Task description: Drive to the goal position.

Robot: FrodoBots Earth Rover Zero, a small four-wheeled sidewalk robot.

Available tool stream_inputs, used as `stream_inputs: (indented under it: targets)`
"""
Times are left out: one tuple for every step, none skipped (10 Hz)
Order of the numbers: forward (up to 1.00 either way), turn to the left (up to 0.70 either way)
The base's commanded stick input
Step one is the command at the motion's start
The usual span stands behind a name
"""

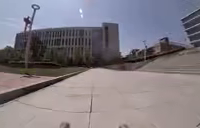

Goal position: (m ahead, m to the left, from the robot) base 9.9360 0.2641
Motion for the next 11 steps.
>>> stream_inputs:
  targets:
    - [0.7, 0.0]
    - [0.7, 0.0]
    - [0.7, 0.0]
    - [0.7, 0.0]
    - [0.7, 0.0]
    - [0.7, 0.0]
    - [0.7, 0.0]
    - [0.7, 0.0]
    - [0.7, 0.0]
    - [0.7, 0.0]
    - [0.7, 0.0]
